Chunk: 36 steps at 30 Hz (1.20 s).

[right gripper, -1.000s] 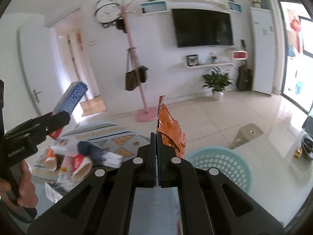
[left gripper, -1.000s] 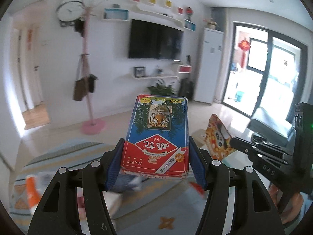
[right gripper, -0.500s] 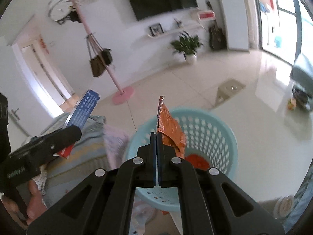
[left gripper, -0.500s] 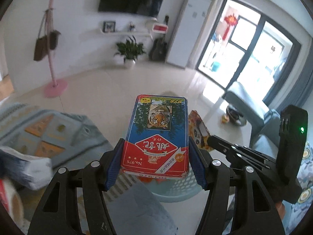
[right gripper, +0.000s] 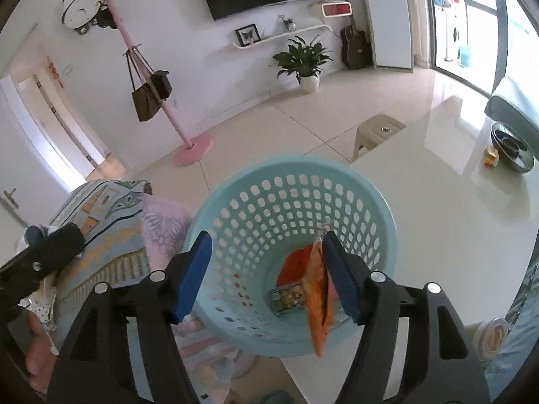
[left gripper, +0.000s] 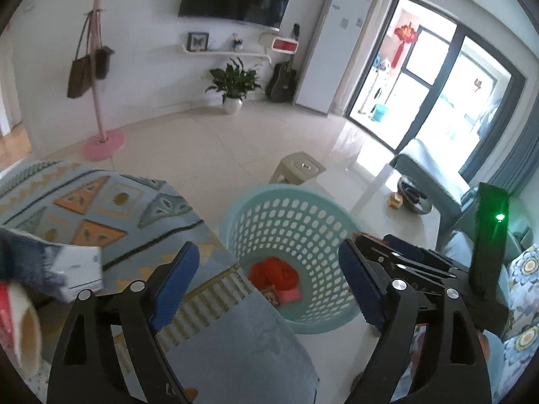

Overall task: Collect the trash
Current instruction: 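Lift both items over the blue basket and open both tools to drop them, then grasp the orange paper cup with the left tool while the right tool grasps the red-white cup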

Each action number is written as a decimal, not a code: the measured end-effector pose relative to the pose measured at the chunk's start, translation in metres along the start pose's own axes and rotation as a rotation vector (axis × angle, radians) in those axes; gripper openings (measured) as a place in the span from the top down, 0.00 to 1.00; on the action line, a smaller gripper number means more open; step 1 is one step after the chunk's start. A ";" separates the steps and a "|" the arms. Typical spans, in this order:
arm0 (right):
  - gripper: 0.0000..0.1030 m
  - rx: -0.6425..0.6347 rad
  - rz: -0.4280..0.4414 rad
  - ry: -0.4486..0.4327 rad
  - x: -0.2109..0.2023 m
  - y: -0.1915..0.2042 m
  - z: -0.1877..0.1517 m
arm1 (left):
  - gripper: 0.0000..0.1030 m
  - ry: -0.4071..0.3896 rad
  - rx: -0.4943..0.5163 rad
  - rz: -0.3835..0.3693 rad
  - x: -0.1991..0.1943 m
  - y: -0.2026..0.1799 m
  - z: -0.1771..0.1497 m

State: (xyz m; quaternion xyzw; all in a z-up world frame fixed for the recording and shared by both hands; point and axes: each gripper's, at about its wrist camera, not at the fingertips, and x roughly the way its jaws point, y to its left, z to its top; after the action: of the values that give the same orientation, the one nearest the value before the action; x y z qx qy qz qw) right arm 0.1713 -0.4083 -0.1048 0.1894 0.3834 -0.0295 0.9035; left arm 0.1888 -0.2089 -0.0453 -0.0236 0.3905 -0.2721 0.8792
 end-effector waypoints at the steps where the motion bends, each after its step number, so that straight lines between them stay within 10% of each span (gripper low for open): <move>1: 0.37 -0.004 0.007 -0.010 -0.004 0.005 0.001 | 0.19 -0.018 0.000 -0.005 -0.011 -0.001 0.000; 17: 0.31 -0.074 0.020 -0.118 -0.031 0.064 0.012 | 0.16 -0.225 -0.057 0.103 -0.123 0.044 -0.017; 25: 0.31 -0.224 0.141 -0.173 -0.053 0.153 0.003 | 0.16 -0.361 -0.227 0.331 -0.219 0.133 -0.045; 36: 0.31 -0.423 0.274 -0.089 -0.033 0.265 -0.040 | 0.18 -0.254 -0.490 0.474 -0.251 0.267 -0.082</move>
State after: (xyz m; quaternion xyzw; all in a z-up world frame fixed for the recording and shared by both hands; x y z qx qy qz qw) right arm 0.1737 -0.1509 -0.0221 0.0450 0.3115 0.1659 0.9346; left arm 0.1174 0.1566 -0.0010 -0.1762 0.3262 0.0463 0.9276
